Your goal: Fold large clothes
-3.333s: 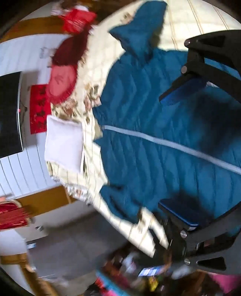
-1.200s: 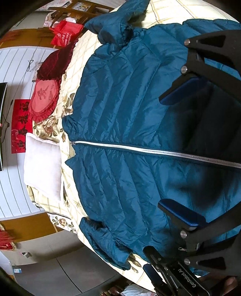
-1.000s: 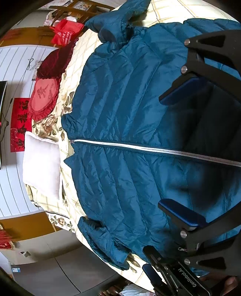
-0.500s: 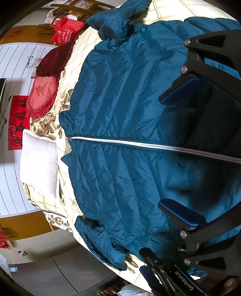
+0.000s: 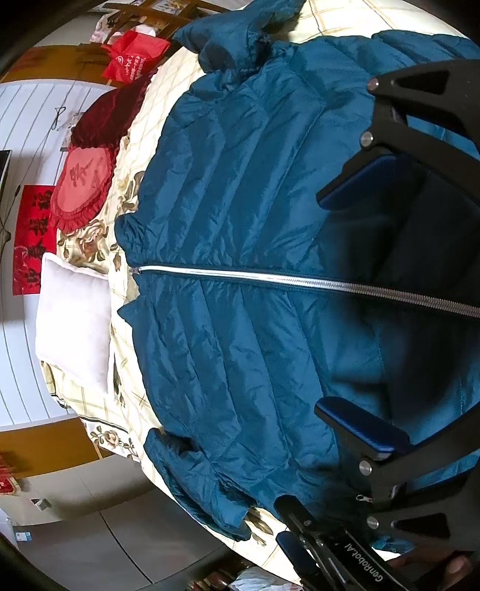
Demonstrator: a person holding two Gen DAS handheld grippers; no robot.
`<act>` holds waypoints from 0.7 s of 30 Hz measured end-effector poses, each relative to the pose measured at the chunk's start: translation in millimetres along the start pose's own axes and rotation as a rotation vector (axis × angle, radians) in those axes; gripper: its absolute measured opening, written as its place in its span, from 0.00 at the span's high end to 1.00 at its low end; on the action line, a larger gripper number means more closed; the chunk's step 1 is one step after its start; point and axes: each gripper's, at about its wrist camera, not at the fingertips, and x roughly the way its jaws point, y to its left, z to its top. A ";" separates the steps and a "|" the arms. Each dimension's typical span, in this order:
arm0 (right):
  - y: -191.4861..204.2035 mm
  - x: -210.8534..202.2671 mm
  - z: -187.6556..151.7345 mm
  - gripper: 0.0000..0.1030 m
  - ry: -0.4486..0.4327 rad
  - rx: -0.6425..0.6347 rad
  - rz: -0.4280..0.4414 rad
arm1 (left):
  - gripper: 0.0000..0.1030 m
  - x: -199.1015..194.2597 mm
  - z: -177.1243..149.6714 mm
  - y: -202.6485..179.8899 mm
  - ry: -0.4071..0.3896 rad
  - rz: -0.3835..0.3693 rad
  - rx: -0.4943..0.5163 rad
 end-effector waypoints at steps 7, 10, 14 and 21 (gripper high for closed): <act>0.6 4.2 -0.4 0.01 0.011 0.001 0.006 | 0.14 3.5 -0.3 0.2 0.009 0.002 -0.002; 1.1 4.8 1.2 0.01 0.011 -0.002 0.011 | 0.14 5.0 0.0 0.9 0.012 0.003 -0.005; 0.7 6.8 2.9 0.01 0.008 -0.004 0.012 | 0.14 5.7 1.6 3.7 0.012 0.006 -0.017; 1.1 12.6 3.4 0.01 0.026 -0.002 0.027 | 0.14 9.3 7.7 13.2 0.024 0.013 -0.043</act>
